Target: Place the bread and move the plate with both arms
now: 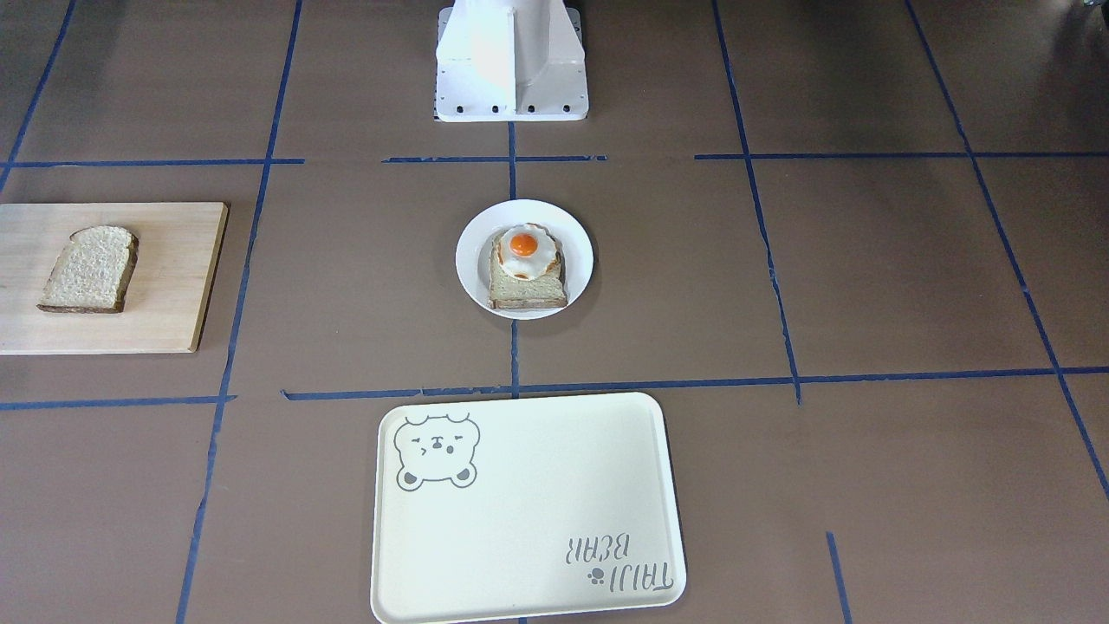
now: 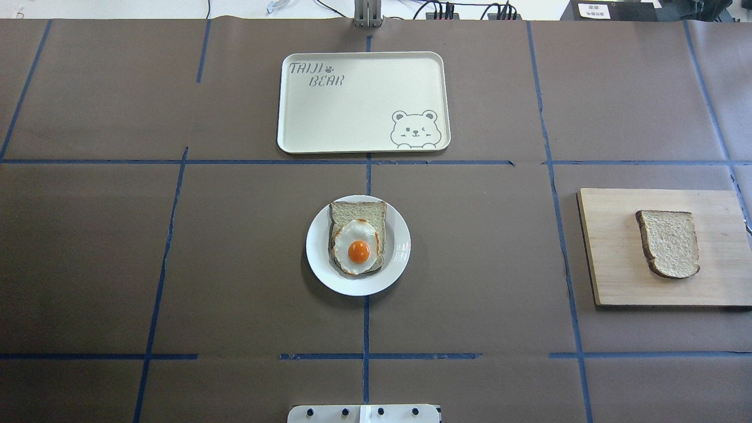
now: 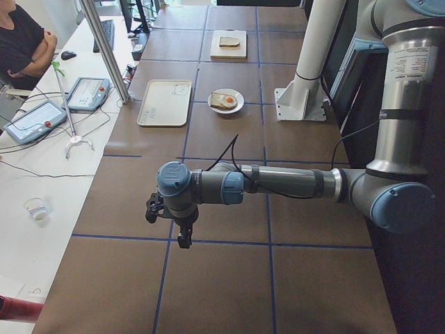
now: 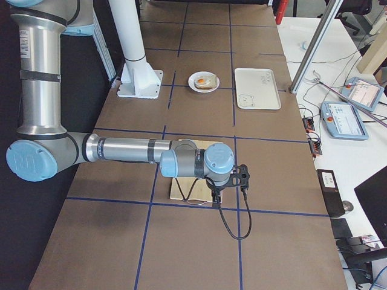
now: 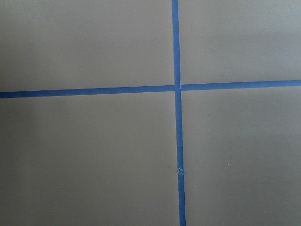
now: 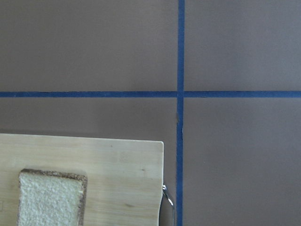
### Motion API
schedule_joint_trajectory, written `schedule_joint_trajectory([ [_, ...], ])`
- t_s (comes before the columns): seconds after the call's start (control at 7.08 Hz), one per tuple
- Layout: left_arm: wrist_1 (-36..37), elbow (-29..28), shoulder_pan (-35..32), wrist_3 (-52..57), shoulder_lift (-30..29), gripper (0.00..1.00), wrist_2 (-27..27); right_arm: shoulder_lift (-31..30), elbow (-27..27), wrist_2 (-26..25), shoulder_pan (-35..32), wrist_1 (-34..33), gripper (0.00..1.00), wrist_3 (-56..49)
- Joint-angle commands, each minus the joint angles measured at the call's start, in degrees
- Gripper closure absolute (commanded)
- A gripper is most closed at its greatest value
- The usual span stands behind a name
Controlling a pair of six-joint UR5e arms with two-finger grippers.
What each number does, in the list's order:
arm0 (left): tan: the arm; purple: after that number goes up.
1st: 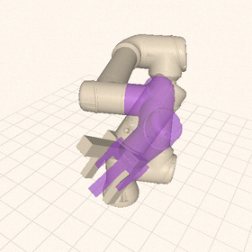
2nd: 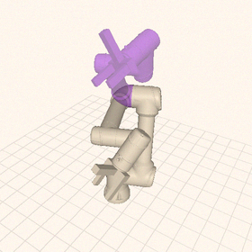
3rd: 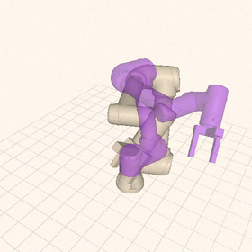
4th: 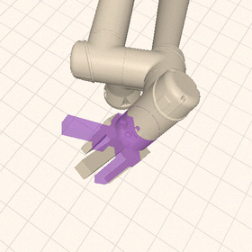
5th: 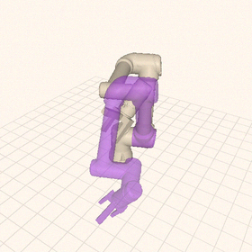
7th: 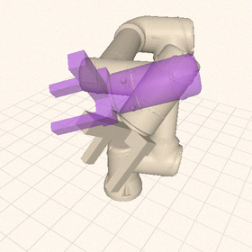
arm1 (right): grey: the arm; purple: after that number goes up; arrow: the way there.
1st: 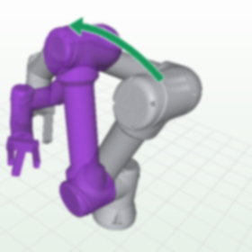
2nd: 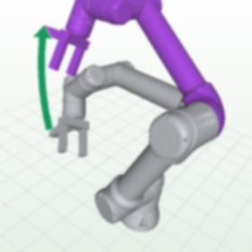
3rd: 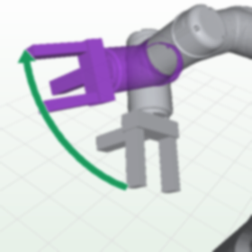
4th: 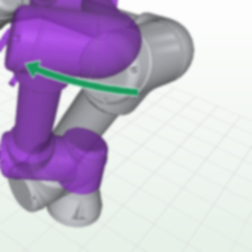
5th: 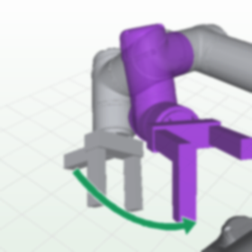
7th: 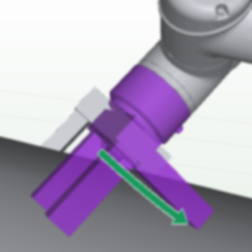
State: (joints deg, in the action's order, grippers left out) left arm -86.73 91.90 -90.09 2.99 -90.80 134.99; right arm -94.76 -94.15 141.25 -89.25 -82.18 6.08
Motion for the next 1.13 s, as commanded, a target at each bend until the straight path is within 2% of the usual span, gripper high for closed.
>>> schedule_joint_trajectory([
  [0.0, 0.0, 0.1, 0.0, 0.0, 0.0, 0.0, 0.0, -4.0, -0.4, -1.6, 7.7, 19.1, 0.01, 21.5],
  [0.14, 0.0, 0.1, 0.0, 0.0, 0.0, 0.0, 0.0, -5.7, -0.2, -1.9, 12.2, 26.4, 0.01, 29.8],
  [0.28, 0.0, 0.0, 0.0, -0.1, 0.0, 0.0, 0.0, -5.7, -0.3, -4.6, 16.7, 29.5, 0.01, 35.5],
  [0.56, -0.1, 0.1, 0.0, -0.2, 0.1, 0.0, 0.0, -5.7, 0.5, -9.1, 23.0, 32.3, 0.01, 40.8],
  [0.99, -0.1, 0.1, 0.0, 0.1, 0.0, 0.0, 0.0, -5.7, 0.8, -11.7, 28.7, 36.2, 0.0, 44.5],
])
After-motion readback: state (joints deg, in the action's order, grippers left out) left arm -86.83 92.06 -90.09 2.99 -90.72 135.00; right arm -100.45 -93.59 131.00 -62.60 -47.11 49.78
